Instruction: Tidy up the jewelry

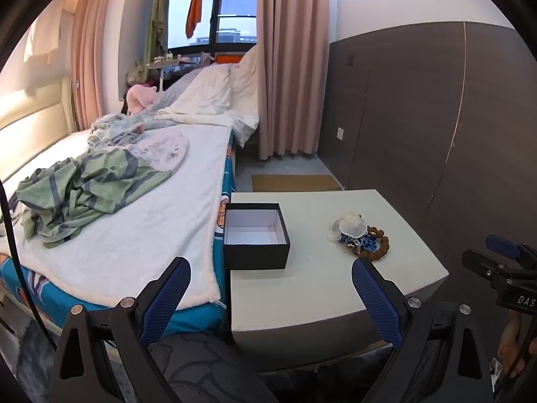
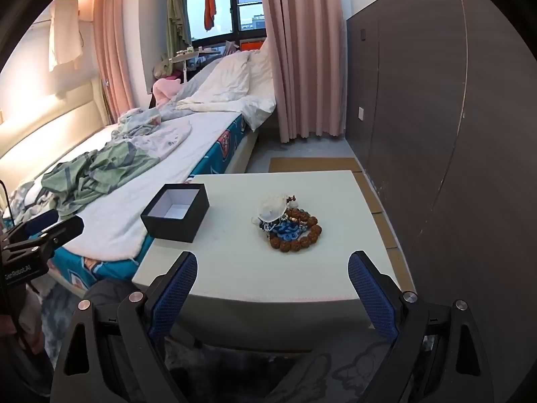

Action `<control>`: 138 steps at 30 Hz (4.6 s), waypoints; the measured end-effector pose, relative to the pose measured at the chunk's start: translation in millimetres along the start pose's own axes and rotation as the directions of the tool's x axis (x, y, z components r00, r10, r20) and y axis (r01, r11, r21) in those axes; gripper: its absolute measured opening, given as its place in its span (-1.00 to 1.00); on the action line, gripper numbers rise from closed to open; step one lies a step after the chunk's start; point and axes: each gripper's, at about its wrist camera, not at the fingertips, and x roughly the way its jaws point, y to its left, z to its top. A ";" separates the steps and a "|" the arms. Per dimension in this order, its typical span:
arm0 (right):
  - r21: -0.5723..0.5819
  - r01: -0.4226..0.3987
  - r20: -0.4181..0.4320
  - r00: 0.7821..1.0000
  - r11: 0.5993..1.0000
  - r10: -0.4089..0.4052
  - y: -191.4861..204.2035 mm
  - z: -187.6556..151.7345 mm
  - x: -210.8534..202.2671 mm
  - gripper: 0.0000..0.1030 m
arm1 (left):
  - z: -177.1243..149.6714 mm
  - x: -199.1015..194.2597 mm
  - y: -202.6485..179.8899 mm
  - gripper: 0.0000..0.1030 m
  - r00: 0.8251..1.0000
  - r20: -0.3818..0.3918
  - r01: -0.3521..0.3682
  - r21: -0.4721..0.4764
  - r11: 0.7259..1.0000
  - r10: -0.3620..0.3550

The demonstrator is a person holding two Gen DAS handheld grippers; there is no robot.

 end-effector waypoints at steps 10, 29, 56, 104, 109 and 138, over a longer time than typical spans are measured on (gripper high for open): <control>0.004 -0.003 -0.003 1.000 1.000 0.003 -1.3 -0.9 1.1 0.78 | 22.6 -2.4 -11.4 0.88 1.000 -0.002 0.005 -0.003 1.000 -0.005; 0.004 -0.003 0.000 1.000 1.000 0.003 -0.9 0.3 -3.3 0.78 | 6.5 -8.4 -10.8 0.88 0.999 0.033 0.016 0.008 1.000 -0.017; 0.005 -0.004 0.004 1.000 1.000 0.004 -1.5 0.3 -4.3 0.78 | 6.8 -11.3 -10.2 0.88 0.999 0.040 0.018 0.009 1.000 -0.018; 0.212 -0.046 -0.088 0.994 0.976 0.066 -64.8 9.1 70.2 0.78 | 29.5 82.4 -39.1 0.79 0.987 -0.111 0.118 0.054 0.992 -0.112; 0.251 -0.049 -0.107 0.991 0.967 0.078 -82.0 11.5 88.3 0.77 | 37.0 108.3 -58.4 0.56 0.975 -0.169 0.156 0.068 0.985 -0.142; 0.390 -0.100 -0.209 0.958 0.915 0.194 -155.3 6.7 186.9 0.73 | 41.7 248.1 -154.2 0.15 0.887 -0.439 0.224 0.144 0.964 -0.140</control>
